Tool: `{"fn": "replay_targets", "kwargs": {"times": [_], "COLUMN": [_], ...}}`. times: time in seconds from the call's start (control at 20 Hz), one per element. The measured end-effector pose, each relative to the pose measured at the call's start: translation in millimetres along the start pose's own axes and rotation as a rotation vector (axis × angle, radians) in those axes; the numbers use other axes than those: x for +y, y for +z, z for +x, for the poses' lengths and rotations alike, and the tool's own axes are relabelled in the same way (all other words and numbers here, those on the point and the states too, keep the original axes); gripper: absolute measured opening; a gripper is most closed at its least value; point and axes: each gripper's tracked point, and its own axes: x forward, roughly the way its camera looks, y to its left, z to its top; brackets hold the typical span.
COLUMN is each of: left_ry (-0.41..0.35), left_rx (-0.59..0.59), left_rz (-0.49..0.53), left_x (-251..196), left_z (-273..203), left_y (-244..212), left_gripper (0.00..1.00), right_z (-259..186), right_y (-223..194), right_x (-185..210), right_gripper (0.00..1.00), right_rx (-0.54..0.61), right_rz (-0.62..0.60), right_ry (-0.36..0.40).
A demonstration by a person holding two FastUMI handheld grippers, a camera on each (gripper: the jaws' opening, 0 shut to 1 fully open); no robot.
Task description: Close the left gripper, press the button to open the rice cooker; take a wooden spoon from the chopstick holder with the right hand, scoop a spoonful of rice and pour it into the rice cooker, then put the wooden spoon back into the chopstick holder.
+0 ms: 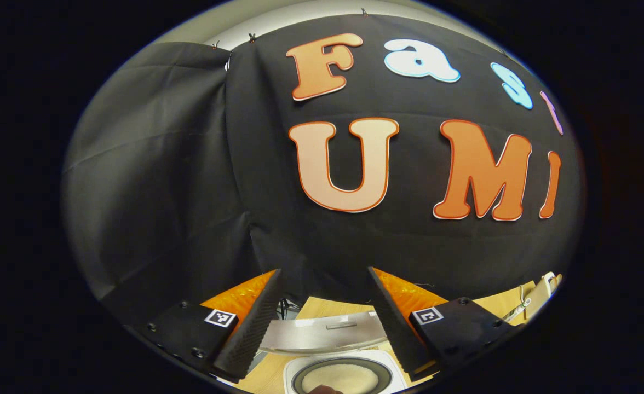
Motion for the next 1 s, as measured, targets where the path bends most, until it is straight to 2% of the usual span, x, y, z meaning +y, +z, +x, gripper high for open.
{"fn": "replay_targets", "kwargs": {"times": [0.1,0.15,0.2,0.35,0.4,0.5,0.55,0.7,0.8,0.85,0.9,1.0], "left_ry": [-0.03,-0.045,-0.039,-0.041,-0.045,-0.048,-0.053,-0.072,-0.076,-0.077,-0.095,-0.106], "left_rx": [0.067,0.107,0.096,0.138,0.149,0.159,0.167,0.193,0.254,0.287,0.315,0.35], "left_rz": [-0.035,-0.057,-0.073,-0.066,-0.074,-0.082,-0.08,-0.087,-0.112,-0.128,-0.146,-0.146], "left_x": [-9.5,-14.0,-13.3,-15.4,-15.7,-17.4,-17.7,-22.5,-23.4,-24.4,-29.6,-35.7], "left_z": [8.6,9.5,6.0,-10.2,-18.0,-36.4,-48.6,-75.5,-93.9,-101.1,-108.3,-119.5], "left_y": [-20.0,-31.2,-28.7,-39.4,-43.1,-52.4,-60.5,-82.9,-113.1,-131.2,-147.0,-176.5], "left_gripper": [1.0,1.0,1.0,1.0,1.0,1.0,1.0,1.0,0.99,0.99,1.0,0.99], "right_z": [-2.5,0.7,1.7,7.2,9.2,16.0,19.5,33.1,40.8,45.0,48.6,56.0], "right_y": [11.0,12.5,15.3,18.5,17.8,17.6,17.9,17.9,16.9,15.2,13.3,9.0], "right_x": [-0.9,-3.6,-3.2,2.4,5.9,5.6,10.2,24.0,35.3,40.9,46.4,55.6], "right_gripper": [0.95,1.0,0.95,0.95,1.0,1.0,0.95,0.95,0.95,1.0,0.95,0.95], "right_rx": [-0.036,-0.046,-0.054,-0.063,-0.064,-0.068,-0.068,-0.071,-0.065,-0.061,-0.057,-0.048], "right_rz": [-0.022,-0.032,-0.038,-0.043,-0.041,-0.043,-0.046,-0.055,-0.04,-0.032,-0.029,-0.029], "right_ry": [-0.01,-0.011,-0.01,0.011,0.027,0.049,0.065,0.118,0.156,0.175,0.193,0.228]}}
